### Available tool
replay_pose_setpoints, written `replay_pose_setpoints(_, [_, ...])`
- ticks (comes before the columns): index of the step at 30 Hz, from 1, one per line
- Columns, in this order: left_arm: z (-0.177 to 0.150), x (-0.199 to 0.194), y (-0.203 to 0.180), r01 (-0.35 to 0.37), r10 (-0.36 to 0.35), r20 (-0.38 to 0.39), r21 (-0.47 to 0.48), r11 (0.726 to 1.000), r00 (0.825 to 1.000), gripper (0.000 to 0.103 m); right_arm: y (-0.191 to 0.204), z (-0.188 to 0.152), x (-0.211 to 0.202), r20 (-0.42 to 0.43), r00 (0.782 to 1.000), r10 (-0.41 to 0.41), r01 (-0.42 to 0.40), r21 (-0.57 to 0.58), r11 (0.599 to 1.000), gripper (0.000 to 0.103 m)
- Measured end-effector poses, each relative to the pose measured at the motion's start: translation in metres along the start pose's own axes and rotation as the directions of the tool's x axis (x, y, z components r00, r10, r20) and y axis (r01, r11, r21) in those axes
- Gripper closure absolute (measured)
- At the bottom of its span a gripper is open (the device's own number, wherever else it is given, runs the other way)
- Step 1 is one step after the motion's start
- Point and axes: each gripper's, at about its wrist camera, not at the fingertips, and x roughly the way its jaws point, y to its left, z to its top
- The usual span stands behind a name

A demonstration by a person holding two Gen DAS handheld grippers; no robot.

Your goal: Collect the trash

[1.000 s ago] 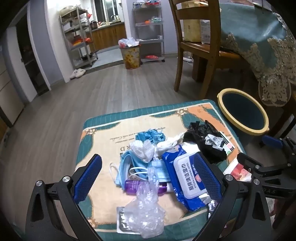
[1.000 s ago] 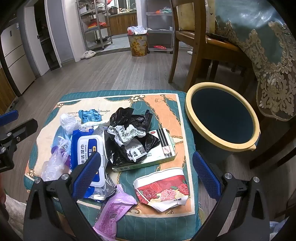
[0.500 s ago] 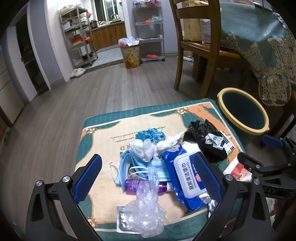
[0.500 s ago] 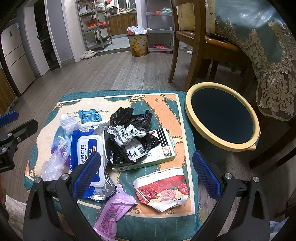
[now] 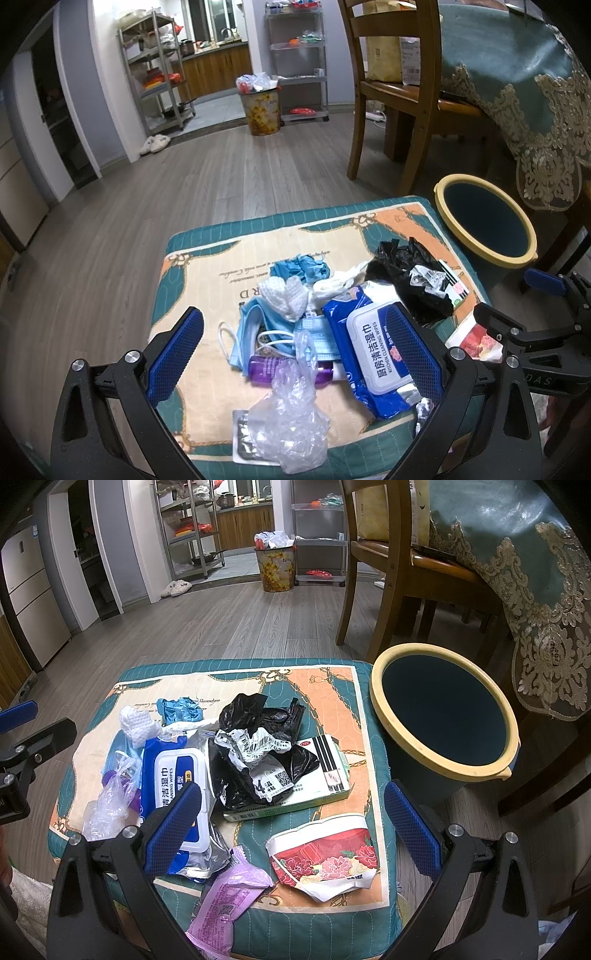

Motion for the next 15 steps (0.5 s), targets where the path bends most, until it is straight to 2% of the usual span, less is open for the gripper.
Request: replay_pose_setpoints(15, [-0.0002,0.0006,-0.0003,-0.001,0.001,0.000,0.000,1.000,1.000,0.005,-0.0007,-0.0004,-0.0001,0.000,1.000,-0.001,0.001,0.003,1.000,0.006])
